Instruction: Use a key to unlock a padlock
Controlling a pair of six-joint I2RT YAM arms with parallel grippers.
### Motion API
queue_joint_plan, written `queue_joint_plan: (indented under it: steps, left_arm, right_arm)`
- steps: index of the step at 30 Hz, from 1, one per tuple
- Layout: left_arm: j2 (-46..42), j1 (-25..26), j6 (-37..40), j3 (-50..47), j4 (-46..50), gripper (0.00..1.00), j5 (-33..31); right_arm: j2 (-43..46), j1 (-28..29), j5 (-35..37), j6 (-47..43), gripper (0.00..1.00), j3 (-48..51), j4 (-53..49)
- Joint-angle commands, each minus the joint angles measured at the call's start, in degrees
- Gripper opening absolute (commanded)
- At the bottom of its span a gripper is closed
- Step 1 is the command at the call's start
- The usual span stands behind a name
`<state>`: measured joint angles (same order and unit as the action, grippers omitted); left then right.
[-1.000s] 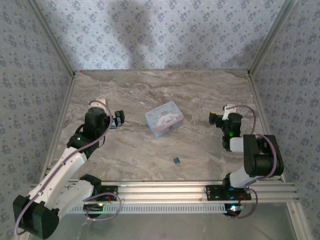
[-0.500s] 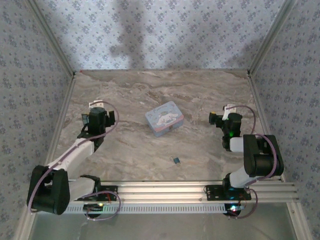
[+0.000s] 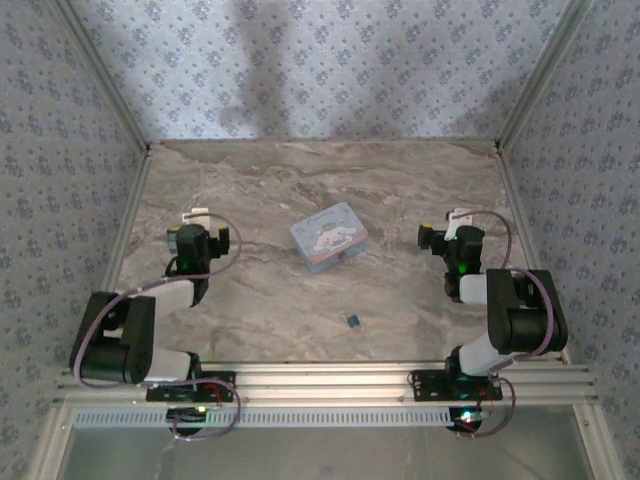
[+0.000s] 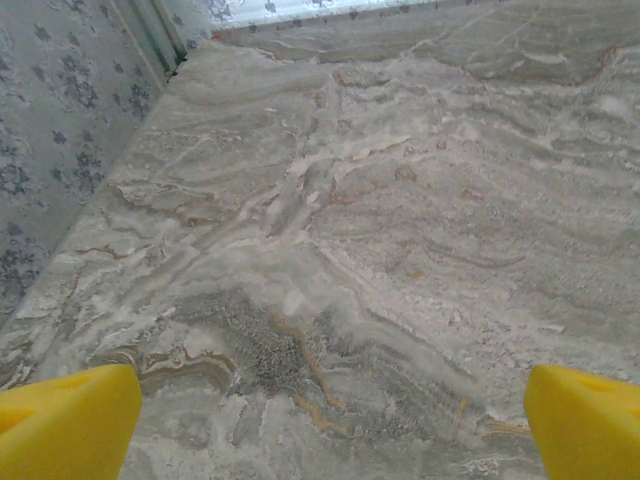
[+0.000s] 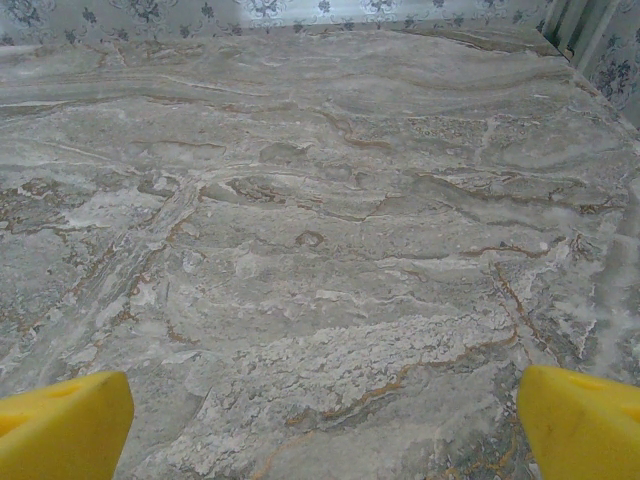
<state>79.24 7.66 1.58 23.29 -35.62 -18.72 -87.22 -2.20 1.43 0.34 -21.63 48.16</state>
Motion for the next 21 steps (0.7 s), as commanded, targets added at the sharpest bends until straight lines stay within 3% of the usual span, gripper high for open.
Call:
queue_joint_plan:
  steps: [1,7,11,14,21]
  left_arm:
    - [3.37,-2.34,0.75,-1.86,-11.15,0.98,4.48]
    - [8.45,-5.54,-2.44,-8.14,-27.12,0.98,7.72]
    - [8.11,-6.9,-3.08,-5.65,-22.12,0.98,10.0]
    - [8.37,-8.13,-4.06,0.12,-11.26,0.98,11.46]
    - [8.44,-8.54,-3.92,-0.11,-11.6,0.98,12.81]
  right_arm:
    - [-0.14,0.22,1.16,-1.2,1.0,-0.17,-0.44]
    - [-0.2,0.18,1.21,-1.22,1.0,-0.2,-0.44]
    - [-0.15,0.22,1.21,-1.22,1.0,-0.17,-0.48]
    - [-0.15,0.24,1.22,-1.22,1.0,-0.21,-0.44]
    - [-0.19,0.23,1.22,-1.21,1.0,-0.17,-0.44]
